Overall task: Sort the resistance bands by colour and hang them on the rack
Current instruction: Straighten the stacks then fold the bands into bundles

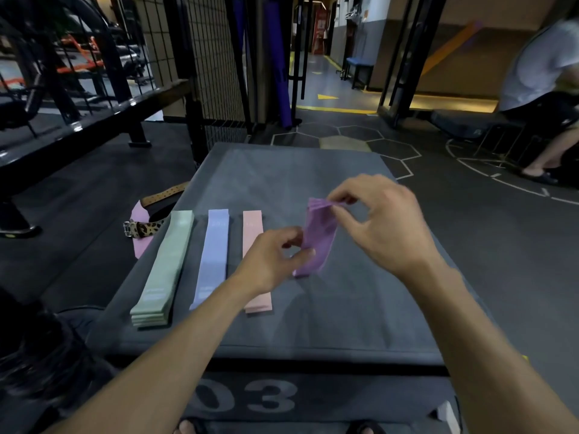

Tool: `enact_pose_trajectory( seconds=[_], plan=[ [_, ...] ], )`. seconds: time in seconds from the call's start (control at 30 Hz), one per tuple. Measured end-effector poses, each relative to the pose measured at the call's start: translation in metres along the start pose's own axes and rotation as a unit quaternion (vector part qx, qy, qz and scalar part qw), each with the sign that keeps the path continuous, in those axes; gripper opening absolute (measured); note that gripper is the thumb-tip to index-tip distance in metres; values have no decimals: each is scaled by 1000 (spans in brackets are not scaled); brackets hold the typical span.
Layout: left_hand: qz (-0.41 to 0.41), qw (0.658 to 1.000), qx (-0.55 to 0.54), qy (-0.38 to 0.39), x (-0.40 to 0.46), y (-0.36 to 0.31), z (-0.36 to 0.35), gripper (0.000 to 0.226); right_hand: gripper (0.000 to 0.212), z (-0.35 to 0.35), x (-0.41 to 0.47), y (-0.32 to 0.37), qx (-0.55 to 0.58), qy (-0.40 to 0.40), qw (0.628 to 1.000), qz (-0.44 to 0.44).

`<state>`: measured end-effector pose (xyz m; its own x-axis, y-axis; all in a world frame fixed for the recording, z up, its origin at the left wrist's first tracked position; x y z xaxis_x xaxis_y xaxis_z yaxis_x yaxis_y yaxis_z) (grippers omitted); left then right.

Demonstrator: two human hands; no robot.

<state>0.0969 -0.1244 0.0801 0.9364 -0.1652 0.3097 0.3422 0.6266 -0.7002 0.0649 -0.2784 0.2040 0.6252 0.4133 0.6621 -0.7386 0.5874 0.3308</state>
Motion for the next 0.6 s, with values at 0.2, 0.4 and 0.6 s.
enact_pose_trajectory(
  seconds=[0.2,0.4,0.6],
  plan=[
    [32,990,-105,85,-22,-32,-23,30,6,46,21,18,-7,-75,997,0],
    [115,957,-132,231,-62,-33,-74,17,6,48,25,-1,-10,-97,994,-54],
    [187,922,-197,277,-85,-1,-105,11,7,27,1,-59,-31,-75,979,-189]
  ],
)
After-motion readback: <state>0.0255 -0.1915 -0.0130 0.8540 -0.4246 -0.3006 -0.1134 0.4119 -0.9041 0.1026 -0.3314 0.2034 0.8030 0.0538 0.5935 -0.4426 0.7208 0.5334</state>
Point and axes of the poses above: each hand's wrist, its own x-axis towards the middle knuckle, its own z-axis out of the back of the hand, y = z × x, the point moved 8 cm from there along x, towards the middle knuckle, and after that the axes turned 12 degrees about x, right-handed, at the moved point
